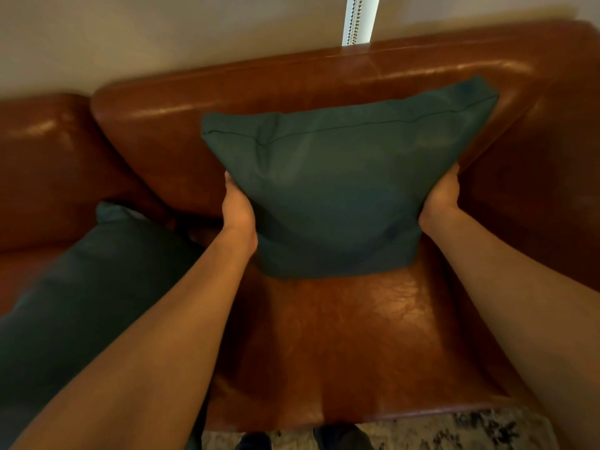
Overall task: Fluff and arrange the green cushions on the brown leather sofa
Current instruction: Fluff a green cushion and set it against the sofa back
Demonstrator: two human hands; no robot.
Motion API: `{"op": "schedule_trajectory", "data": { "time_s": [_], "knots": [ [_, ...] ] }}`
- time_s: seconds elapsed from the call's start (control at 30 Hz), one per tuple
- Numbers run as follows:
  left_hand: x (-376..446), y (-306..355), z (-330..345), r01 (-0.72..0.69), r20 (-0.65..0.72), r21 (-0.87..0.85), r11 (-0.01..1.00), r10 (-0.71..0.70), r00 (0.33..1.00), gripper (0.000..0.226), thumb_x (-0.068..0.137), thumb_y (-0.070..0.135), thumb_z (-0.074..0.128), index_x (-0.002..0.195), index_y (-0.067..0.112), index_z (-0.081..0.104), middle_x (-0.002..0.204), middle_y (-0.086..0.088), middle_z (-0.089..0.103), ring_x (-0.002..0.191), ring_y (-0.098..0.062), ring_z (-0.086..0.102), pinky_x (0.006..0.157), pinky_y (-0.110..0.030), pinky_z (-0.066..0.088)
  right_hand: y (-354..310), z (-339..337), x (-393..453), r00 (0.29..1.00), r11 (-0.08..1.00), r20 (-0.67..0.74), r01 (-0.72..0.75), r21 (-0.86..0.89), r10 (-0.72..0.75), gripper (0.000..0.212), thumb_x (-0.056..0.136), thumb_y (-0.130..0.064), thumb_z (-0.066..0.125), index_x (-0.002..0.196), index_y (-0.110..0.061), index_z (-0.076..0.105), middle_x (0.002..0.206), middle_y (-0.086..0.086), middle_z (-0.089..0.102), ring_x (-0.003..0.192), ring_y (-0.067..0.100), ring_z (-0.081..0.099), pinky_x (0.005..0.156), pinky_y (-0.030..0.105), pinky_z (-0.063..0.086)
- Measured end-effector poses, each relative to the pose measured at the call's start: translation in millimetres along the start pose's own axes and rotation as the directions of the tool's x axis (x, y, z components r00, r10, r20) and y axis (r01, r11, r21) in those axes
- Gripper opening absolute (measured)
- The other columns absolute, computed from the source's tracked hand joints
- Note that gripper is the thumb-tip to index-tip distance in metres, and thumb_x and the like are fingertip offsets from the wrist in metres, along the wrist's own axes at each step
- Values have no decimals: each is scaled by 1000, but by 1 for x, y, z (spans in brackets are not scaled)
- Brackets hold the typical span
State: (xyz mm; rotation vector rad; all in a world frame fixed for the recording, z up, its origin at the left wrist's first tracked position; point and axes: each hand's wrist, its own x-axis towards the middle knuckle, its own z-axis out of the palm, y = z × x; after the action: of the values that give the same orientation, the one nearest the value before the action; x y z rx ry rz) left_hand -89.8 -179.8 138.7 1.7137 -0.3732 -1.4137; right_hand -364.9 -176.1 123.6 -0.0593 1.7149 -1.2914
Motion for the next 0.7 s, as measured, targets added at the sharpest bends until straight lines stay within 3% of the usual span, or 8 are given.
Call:
{"op": "schedule_trajectory", "data": {
  "time_s": [0.17,0.23,0.33,0.43,0.5,0.57,0.63,0.7],
  "knots": [
    [-52,-37,-37,-61,-80,120,991,71,994,43,102,41,35,131,18,57,126,3,59,122,-15,53,107,-33,38,52,-16,-31,984,955,-70,141,-261,-164,55,99,-44,29,140,-12,47,138,-2,50,126,15,47,106,20,30],
    [-76,-57,-59,-11,-92,159,987,26,995,40,102,35,38,132,16,57,129,-1,61,121,-16,55,110,-36,38,82,-30,-47,980,889,-44,156,-430,-193,52,102,-36,28,144,-9,40,149,11,42,136,26,39,113,29,26],
    [-95,-71,-93,60,-141,198,978,-32,989,36,100,28,45,133,18,57,132,-3,62,121,-15,57,113,-41,38,119,-37,-81,998,810,-23,28,-585,-51,54,99,-40,37,143,-9,40,151,15,38,140,32,33,117,38,21],
    [-102,-66,-125,46,-150,294,955,-1,989,32,99,27,48,129,22,59,131,-1,62,122,-15,56,112,-40,39,153,-20,-124,993,852,50,-65,-520,106,45,97,-34,48,127,-2,54,126,10,56,126,27,47,106,31,29],
    [-105,-53,-145,-12,-127,395,919,68,990,29,99,25,49,125,21,61,129,-2,62,122,-15,56,108,-33,41,175,-3,-155,965,844,104,-156,-514,242,19,97,-24,49,108,-11,58,97,0,53,93,17,53,81,29,40],
    [-104,-38,-169,-71,-89,504,860,134,987,29,99,24,50,124,17,62,125,-1,61,115,-12,57,98,-21,40,197,14,-181,919,805,158,-222,-550,362,15,96,-29,51,102,-16,56,86,-4,50,69,6,43,61,22,36],
    [-102,-20,-191,-132,-44,628,767,204,978,31,98,23,52,125,13,62,119,0,59,106,-9,58,89,-15,39,210,33,-206,883,771,190,-248,-586,429,34,95,-33,51,122,-13,56,100,6,58,82,16,55,73,28,45],
    [-94,-3,-216,-208,18,760,616,299,954,31,96,24,54,123,12,63,118,-3,58,102,-15,59,92,-22,41,220,52,-227,837,723,174,-322,-612,520,46,95,-37,51,134,-12,49,131,12,55,118,31,54,101,42,44]
  ]
}}
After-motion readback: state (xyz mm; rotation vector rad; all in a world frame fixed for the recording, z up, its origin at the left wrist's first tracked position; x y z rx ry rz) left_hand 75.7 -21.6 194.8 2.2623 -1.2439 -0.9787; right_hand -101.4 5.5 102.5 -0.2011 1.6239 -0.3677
